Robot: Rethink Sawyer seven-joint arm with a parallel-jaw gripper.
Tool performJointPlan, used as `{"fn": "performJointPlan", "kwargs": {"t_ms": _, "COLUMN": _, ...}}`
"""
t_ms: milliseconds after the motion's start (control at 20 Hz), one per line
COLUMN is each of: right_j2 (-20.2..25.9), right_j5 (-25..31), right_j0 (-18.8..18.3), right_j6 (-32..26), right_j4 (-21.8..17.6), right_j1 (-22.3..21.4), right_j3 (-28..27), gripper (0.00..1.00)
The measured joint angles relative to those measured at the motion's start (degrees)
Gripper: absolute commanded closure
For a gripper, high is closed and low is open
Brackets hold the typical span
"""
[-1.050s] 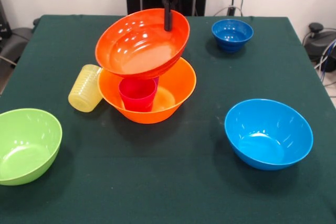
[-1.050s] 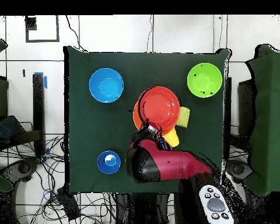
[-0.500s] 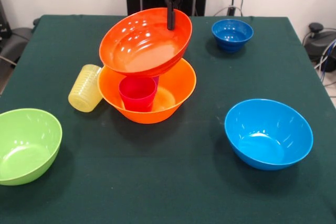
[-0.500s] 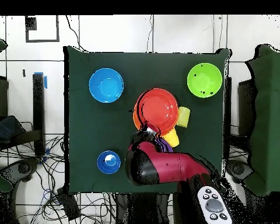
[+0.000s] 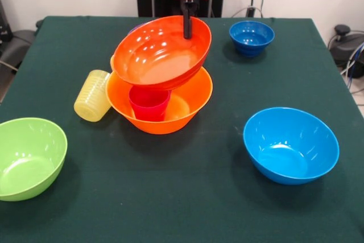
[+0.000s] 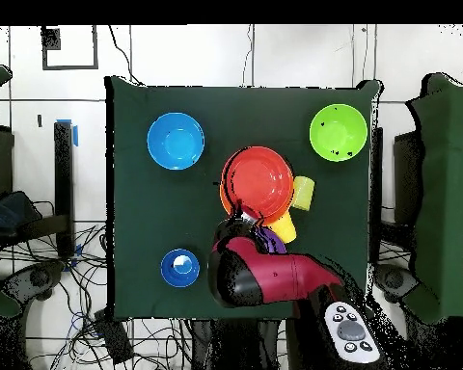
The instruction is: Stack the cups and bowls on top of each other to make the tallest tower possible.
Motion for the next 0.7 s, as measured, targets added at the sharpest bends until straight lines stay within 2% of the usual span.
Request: {"fn": "performJointPlan", "kwargs": {"t_ms": 700, "right_j2": -0.97, "right_j5": -4.24, "right_j0": -0.82, "right_j6": 0.01, "right_j4": -2.23, "right_j1": 5.94, "right_j3": -0.18, "gripper": 1.00}}
